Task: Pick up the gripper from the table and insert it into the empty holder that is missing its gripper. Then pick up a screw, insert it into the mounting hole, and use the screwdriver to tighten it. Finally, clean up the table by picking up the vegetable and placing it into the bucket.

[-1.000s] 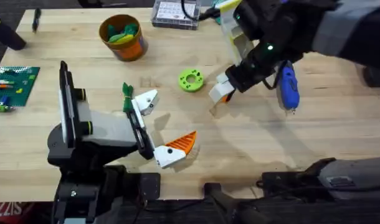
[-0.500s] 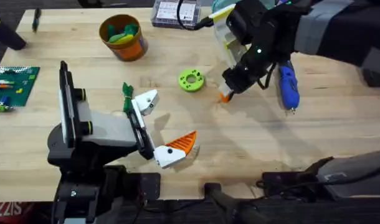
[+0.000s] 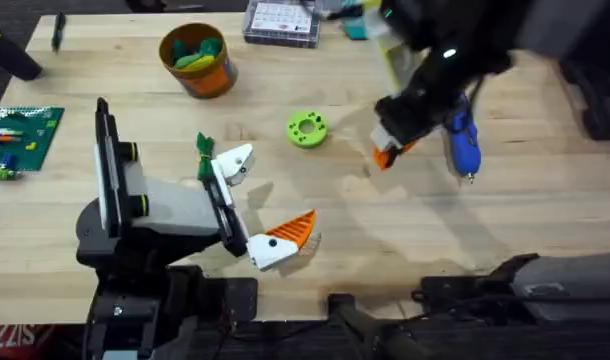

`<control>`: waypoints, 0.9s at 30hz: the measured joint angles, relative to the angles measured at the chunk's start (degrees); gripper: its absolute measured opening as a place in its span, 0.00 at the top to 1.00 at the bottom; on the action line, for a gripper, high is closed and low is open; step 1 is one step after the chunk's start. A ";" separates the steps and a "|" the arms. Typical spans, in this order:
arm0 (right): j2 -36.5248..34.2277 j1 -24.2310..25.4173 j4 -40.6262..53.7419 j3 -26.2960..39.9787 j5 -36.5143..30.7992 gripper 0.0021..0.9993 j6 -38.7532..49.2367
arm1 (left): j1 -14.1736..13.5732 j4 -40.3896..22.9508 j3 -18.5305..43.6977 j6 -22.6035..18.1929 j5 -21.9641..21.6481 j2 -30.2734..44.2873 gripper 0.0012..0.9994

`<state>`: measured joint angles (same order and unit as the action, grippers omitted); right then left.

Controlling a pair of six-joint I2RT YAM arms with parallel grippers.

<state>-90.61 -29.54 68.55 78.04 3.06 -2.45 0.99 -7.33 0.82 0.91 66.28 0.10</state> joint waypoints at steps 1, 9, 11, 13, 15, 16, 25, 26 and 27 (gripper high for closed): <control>1.54 0.00 0.75 0.39 0.07 1.00 -0.64 | 0.00 0.00 0.00 0.00 0.00 0.00 0.01; 22.89 1.41 -4.67 -6.96 6.04 1.00 -5.97 | 0.00 0.00 0.00 0.00 -0.01 0.00 0.01; 26.80 2.94 -10.88 -12.02 9.34 1.00 -7.05 | 0.00 0.00 0.00 0.00 0.00 0.00 0.01; 29.42 4.85 -18.43 -17.56 14.40 1.00 -8.39 | 0.00 0.02 0.00 0.00 0.00 0.00 0.01; 30.33 6.91 -26.08 -23.04 20.55 1.00 -9.73 | 0.00 0.00 0.00 0.00 0.00 0.00 0.01; 30.22 7.97 -30.16 -25.77 24.09 1.00 -10.62 | 0.00 0.00 0.00 0.00 0.00 0.00 0.01; 18.30 11.69 -56.75 -36.70 54.95 1.00 -17.53 | 0.00 0.00 0.00 0.00 0.00 0.00 0.01; 16.45 11.56 -59.98 -36.68 58.19 1.00 -18.76 | 0.00 0.00 0.00 0.00 0.00 0.00 0.01; 14.92 11.47 -62.77 -36.68 60.82 1.00 -20.05 | 0.00 0.00 0.00 0.00 0.00 0.00 0.01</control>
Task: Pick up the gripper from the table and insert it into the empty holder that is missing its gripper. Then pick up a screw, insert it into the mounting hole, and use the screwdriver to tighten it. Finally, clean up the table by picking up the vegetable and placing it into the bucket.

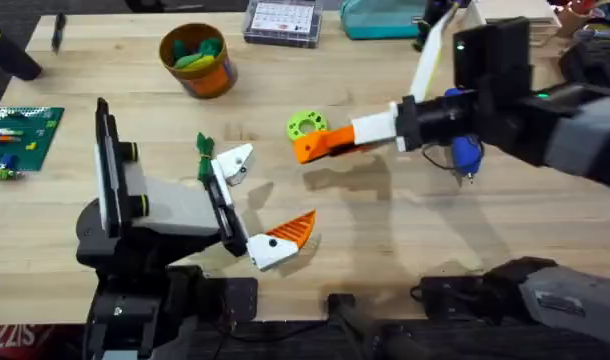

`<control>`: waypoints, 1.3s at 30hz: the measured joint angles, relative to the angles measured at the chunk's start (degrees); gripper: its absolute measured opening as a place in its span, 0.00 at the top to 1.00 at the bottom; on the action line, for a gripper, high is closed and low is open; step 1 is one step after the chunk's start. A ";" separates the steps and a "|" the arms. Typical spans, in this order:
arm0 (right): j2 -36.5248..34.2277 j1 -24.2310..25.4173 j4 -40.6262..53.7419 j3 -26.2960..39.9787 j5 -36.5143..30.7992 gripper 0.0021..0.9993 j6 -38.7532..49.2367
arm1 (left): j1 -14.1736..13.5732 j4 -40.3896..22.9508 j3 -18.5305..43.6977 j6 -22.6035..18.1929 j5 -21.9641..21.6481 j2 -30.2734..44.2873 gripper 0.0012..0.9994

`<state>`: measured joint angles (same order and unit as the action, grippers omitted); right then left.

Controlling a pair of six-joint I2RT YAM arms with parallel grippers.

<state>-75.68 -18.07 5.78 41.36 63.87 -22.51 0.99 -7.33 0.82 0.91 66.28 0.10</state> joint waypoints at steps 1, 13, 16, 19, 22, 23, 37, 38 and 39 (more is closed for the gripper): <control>-1.56 -0.21 -2.85 0.00 2.63 1.00 -1.58 | 0.00 0.00 0.00 0.00 0.00 0.00 0.01; -11.24 -5.45 -16.96 -0.02 14.01 1.00 -15.40 | 0.00 0.00 0.00 0.00 0.02 0.00 0.01; -11.80 -7.03 -20.38 -0.02 14.91 1.00 -16.91 | 0.00 0.00 0.00 0.00 0.02 0.00 0.01; -11.80 -7.78 -23.91 -0.02 15.37 1.00 -18.65 | 0.00 0.00 0.00 0.00 0.02 0.00 0.01; -12.09 -7.78 -24.97 -0.02 15.57 1.00 -19.83 | 0.00 0.00 0.00 0.00 0.04 0.00 0.01; -12.54 -7.77 -25.15 -0.02 15.57 1.00 -19.96 | 0.00 0.00 0.00 0.00 0.03 0.00 0.01; -17.81 -7.80 -39.35 -0.02 15.93 1.00 -26.92 | 0.00 0.00 0.00 0.00 0.04 0.00 0.01; -17.81 -7.80 -39.64 -0.02 15.94 1.00 -27.63 | 0.00 0.00 0.00 0.00 0.04 0.00 0.01; -17.81 -7.80 -39.68 -0.02 15.92 1.00 -28.22 | 0.00 0.00 0.00 0.00 0.06 0.00 0.01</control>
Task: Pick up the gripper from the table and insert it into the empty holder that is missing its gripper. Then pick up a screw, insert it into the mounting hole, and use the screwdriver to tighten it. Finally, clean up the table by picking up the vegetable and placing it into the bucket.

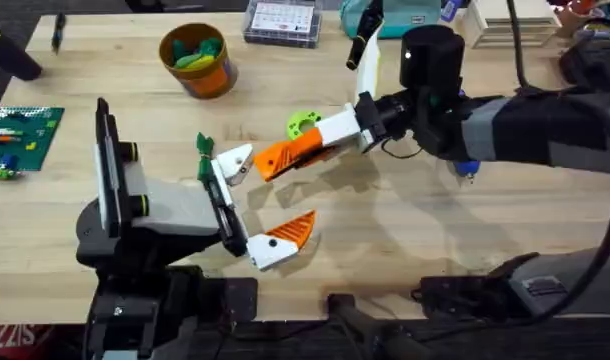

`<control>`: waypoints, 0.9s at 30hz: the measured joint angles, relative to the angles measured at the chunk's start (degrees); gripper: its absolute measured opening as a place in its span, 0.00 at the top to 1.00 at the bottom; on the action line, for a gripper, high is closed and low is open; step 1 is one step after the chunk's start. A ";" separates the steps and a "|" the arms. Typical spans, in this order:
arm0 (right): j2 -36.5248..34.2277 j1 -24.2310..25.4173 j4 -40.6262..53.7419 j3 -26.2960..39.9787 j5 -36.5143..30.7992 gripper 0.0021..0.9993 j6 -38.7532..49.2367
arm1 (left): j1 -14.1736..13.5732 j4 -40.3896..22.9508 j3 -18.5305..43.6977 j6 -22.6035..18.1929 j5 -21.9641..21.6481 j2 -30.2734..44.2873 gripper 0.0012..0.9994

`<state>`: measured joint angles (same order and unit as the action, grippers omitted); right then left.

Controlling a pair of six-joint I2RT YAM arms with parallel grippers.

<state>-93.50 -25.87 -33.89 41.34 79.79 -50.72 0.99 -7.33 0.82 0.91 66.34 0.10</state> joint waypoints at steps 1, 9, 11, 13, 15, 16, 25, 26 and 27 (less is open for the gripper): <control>0.00 -0.04 -0.01 0.00 0.00 1.00 -0.46 | 0.00 0.00 0.00 0.00 -0.02 0.00 0.01; -0.88 -1.81 -0.67 0.00 -0.46 1.00 -1.53 | 0.00 -0.02 0.00 0.00 0.00 0.00 0.01; -2.36 -2.13 -1.73 0.00 -0.51 1.00 -1.59 | 0.00 0.00 0.00 0.00 0.00 0.00 0.01; -3.92 -2.14 -3.43 0.00 -0.70 1.00 -2.23 | 0.00 0.00 0.00 0.00 -0.08 0.00 0.01; -4.86 -2.14 -5.78 -0.01 -0.82 1.00 -3.67 | 0.02 0.00 0.00 0.00 -0.16 0.00 0.01; -5.06 -2.14 -7.90 -0.08 -0.85 1.00 -4.76 | 0.02 0.02 0.00 -0.02 -0.31 0.00 0.01; -5.14 -2.37 -18.81 -0.28 -1.53 1.00 -13.99 | 0.14 0.04 0.00 -0.22 -0.69 -0.02 0.01; -5.13 -2.54 -18.86 -0.28 -1.78 1.00 -14.47 | 0.19 0.07 0.00 -0.22 -0.82 -0.02 0.01; -5.13 -2.80 -18.86 -0.28 -1.99 1.00 -14.82 | 0.22 0.07 0.00 -0.22 -0.88 0.00 0.01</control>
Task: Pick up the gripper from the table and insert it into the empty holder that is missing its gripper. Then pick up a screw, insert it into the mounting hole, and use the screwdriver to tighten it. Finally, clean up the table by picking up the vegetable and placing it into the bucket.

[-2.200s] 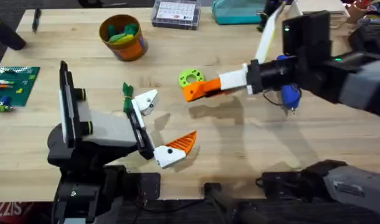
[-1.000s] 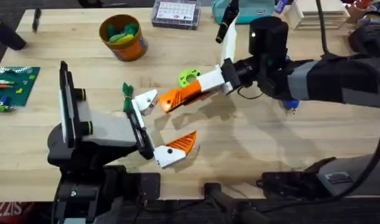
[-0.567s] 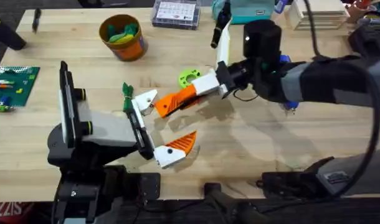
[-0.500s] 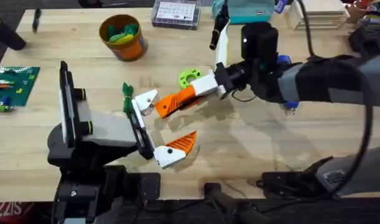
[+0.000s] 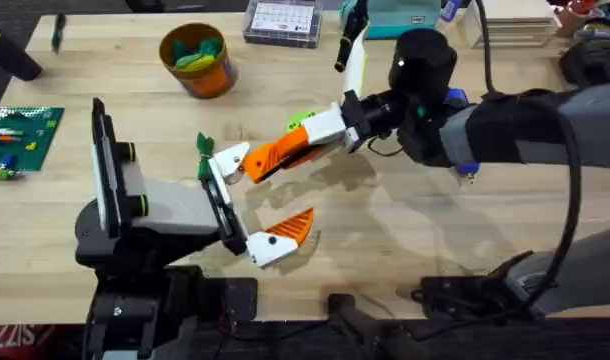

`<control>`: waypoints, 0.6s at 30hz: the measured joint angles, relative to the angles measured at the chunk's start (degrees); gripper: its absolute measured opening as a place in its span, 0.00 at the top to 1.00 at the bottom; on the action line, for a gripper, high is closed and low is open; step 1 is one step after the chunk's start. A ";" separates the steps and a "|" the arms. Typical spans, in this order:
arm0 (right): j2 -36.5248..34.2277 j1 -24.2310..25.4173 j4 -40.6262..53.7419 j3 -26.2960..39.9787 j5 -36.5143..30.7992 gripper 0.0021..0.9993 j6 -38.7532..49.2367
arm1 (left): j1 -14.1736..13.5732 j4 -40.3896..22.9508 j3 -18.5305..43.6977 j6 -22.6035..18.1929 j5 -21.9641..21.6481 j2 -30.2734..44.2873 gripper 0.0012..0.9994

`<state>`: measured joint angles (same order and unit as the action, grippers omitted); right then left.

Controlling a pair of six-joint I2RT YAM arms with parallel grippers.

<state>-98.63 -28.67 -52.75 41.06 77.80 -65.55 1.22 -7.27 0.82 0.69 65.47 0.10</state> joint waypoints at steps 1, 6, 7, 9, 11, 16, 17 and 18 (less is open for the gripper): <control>0.00 -0.35 -0.02 0.00 -0.23 1.00 -0.29 | 0.00 0.00 0.00 0.00 -0.15 -0.02 0.01; -0.08 -1.93 -0.04 0.00 -1.15 1.00 -0.78 | 0.02 0.04 0.00 0.02 -0.42 -0.02 0.01; -0.22 -1.96 -0.24 0.00 -1.31 1.00 -0.82 | 0.02 0.04 0.00 0.02 -0.52 0.00 0.01; -1.13 -1.96 -0.88 0.00 -1.46 1.00 -0.93 | 0.06 0.03 0.00 0.23 -0.61 0.00 0.01; -2.17 -1.96 -1.30 0.00 -1.49 1.00 -0.95 | 0.13 0.00 0.00 0.69 -0.62 0.00 0.01; -3.08 -1.92 -1.79 0.02 -1.90 1.00 -1.21 | 0.22 -0.02 0.00 1.75 -0.63 0.02 0.01; -3.13 -1.92 -1.88 0.02 -1.99 1.00 -1.37 | 0.22 -0.02 0.00 1.88 -0.63 0.02 0.01; -3.15 -1.92 -1.88 0.02 -2.12 1.00 -1.57 | 0.22 -0.02 0.00 1.97 -0.63 0.02 0.01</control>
<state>-101.78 -30.59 -54.63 41.08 75.68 -67.12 1.43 -7.29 0.82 2.66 64.84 0.12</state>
